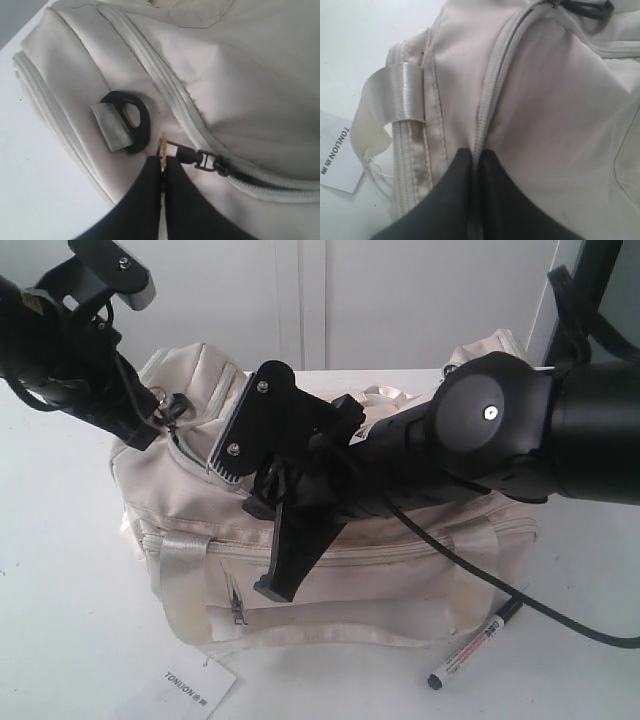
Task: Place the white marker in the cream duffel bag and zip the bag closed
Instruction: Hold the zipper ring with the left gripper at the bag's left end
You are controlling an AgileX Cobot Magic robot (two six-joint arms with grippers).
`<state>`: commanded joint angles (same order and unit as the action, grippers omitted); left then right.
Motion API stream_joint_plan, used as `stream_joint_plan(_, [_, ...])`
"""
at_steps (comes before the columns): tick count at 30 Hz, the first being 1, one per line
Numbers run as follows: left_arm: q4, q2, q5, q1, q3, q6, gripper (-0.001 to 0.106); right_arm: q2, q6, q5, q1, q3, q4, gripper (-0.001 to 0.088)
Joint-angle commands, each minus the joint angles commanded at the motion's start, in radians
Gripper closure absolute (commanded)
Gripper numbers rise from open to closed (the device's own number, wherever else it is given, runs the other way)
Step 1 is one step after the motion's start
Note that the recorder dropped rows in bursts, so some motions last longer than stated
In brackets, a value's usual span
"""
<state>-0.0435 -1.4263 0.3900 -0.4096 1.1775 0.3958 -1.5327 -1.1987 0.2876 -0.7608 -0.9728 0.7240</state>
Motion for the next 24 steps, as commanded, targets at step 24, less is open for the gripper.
stream_joint_plan(24, [0.0, -0.041, -0.241, 0.0, 0.0, 0.0, 0.105, 0.0, 0.0, 0.002, 0.0, 0.0, 0.0, 0.0868])
